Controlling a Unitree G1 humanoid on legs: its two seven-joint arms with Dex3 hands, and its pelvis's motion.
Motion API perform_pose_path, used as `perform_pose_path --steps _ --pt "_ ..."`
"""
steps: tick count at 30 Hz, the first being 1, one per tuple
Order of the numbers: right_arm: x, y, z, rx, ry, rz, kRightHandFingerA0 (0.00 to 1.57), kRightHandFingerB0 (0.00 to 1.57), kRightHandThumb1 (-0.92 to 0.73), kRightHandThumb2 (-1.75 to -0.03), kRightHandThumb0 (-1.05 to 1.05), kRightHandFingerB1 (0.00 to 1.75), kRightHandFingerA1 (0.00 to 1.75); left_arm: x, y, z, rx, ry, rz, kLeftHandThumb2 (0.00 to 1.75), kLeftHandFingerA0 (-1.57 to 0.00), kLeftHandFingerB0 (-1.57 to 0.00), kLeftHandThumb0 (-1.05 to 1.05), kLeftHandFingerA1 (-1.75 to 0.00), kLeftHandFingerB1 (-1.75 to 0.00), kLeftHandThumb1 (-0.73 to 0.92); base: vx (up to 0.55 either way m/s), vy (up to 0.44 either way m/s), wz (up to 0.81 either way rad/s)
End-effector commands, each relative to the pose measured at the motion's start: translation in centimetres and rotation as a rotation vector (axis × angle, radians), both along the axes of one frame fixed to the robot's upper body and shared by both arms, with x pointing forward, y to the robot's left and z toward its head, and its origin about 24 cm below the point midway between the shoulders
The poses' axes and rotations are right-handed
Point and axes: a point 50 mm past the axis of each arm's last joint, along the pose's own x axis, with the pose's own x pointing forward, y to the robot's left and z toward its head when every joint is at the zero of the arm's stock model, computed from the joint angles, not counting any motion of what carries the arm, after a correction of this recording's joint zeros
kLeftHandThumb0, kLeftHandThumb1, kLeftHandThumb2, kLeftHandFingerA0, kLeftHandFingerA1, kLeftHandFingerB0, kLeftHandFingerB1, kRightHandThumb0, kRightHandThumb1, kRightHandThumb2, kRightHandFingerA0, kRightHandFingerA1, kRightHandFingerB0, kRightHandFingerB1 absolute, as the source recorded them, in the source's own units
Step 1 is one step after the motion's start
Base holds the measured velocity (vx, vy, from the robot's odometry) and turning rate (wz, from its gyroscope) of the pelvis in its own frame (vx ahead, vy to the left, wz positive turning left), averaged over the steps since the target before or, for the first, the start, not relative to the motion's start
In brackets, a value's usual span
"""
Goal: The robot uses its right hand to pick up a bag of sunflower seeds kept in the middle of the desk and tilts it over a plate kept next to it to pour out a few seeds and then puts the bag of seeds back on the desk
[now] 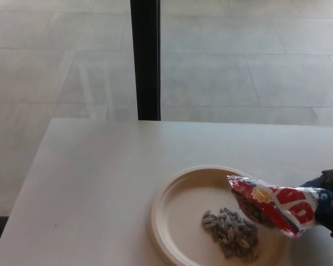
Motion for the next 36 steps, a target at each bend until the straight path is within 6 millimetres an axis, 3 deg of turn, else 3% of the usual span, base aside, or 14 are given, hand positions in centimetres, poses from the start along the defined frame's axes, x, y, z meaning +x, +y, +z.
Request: perform_pose_path --steps 1,3,5,8,13,15,16,21,22,24,25,27,28,36 --pt "-1.1 0.2 -1.9 0.08 0.036 -0.027 0.76 0.73 -0.6 -0.89 -0.3 1.09 1.5 -0.3 0.3 0.2 0.017 0.014 -0.002 0.61 -0.51 -0.42 -0.69 -0.5 -0.38 0.7 0.0 0.0 0.0" --pt "-1.5 0.6 -2.6 0.124 0.053 -0.014 0.84 0.75 -0.54 -1.05 -0.29 1.51 1.71 -0.3 0.3 0.2 0.014 0.006 0.011 0.61 -0.51 -0.42 -0.68 -0.5 -0.39 0.7 0.0 0.0 0.0" --pt "-1.9 1.1 -3.1 0.143 0.071 0.018 0.84 0.76 -0.52 -1.06 -0.29 1.51 1.7 -0.3 0.4 0.4 0.024 0.004 -0.017 0.61 -0.51 -0.41 -0.7 -0.5 -0.39 0.71 0.0 0.0 0.0" --pt "-2.3 2.1 -4.1 0.181 0.112 0.031 0.84 0.74 -0.7 -0.63 -0.35 0.67 1.4 -0.2 0.3 0.3 0.018 0.0 -0.009 0.61 -0.51 -0.42 -0.71 -0.51 -0.39 0.71 0.0 0.0 0.0" --pt "-2.6 3.0 -4.6 0.199 0.143 0.071 0.82 0.46 -0.68 -0.61 -0.43 0.42 1.04 0.0 0.3 0.2 0.024 0.01 -0.029 0.62 -0.5 -0.39 -0.71 -0.48 -0.38 0.72 0.0 0.0 0.0" --pt "-3.4 3.5 -5.3 0.155 0.215 0.144 0.16 0.1 -0.5 -0.83 -0.6 0.43 0.59 0.0 0.2 0.1 0.012 0.004 0.0 0.61 -0.51 -0.41 -0.7 -0.5 -0.39 0.7 0.0 0.0 0.0" --pt "-3.6 3.6 -5.6 0.127 0.231 0.149 0.04 0.0 -0.48 -1.01 -0.35 0.5 0.54 -0.1 0.1 0.2 0.015 0.004 -0.021 0.61 -0.52 -0.41 -0.73 -0.5 -0.38 0.7 0.0 0.0 0.0" --pt "-4.1 3.7 -6.1 0.107 0.25 0.16 0.0 0.05 -0.47 -0.76 -0.83 0.0 0.12 -0.2 0.1 0.1 0.028 0.023 -0.04 0.62 -0.53 -0.42 -0.73 -0.46 -0.37 0.72 0.0 0.0 0.0" --pt "-4.4 3.6 -6.2 0.09 0.254 0.16 0.0 0.0 -0.47 -0.78 -0.83 0.0 0.17 -0.2 0.1 0.1 0.034 0.032 -0.05 0.95 -0.46 -0.37 -0.71 -0.58 -0.51 0.57 0.0 0.0 0.0" --pt "-4.5 3.6 -6.3 0.084 0.258 0.157 0.0 0.0 -0.48 -0.81 -0.85 0.0 0.2 -0.1 0.1 0.1 0.038 0.039 -0.065 0.97 -0.44 -0.33 -0.73 -0.57 -0.5 0.58 0.0 0.0 0.0" --pt "-4.7 3.4 -6.4 0.081 0.261 0.157 0.0 0.0 -0.42 -0.68 -0.82 0.0 0.0 -0.1 0.1 0.1 0.036 0.039 -0.076 0.62 -0.54 -0.41 -0.73 -0.49 -0.37 0.73 0.0 0.0 0.0" --pt "-4.9 3.0 -6.3 0.073 0.266 0.158 0.0 0.0 -0.41 -0.68 -0.87 0.0 0.0 -0.1 0.1 0.1 0.027 0.025 -0.053 0.62 -0.53 -0.41 -0.73 -0.49 -0.37 0.72 0.0 0.0 0.0" --pt "-5.0 2.9 -6.3 0.07 0.266 0.158 0.0 0.0 -0.51 -0.87 -0.88 0.0 0.28 -0.1 0.1 0.1 0.025 0.021 -0.046 0.62 -0.53 -0.41 -0.73 -0.49 -0.38 0.71 0.0 0.0 0.0" --pt "-5.2 1.4 -5.9 0.127 0.294 0.148 0.0 0.0 -0.53 -0.85 -0.83 0.01 0.28 -0.2 0.1 0.1 0.035 0.04 -0.068 0.62 -0.48 -0.37 -0.71 -0.47 -0.37 0.74 0.0 0.0 0.0"
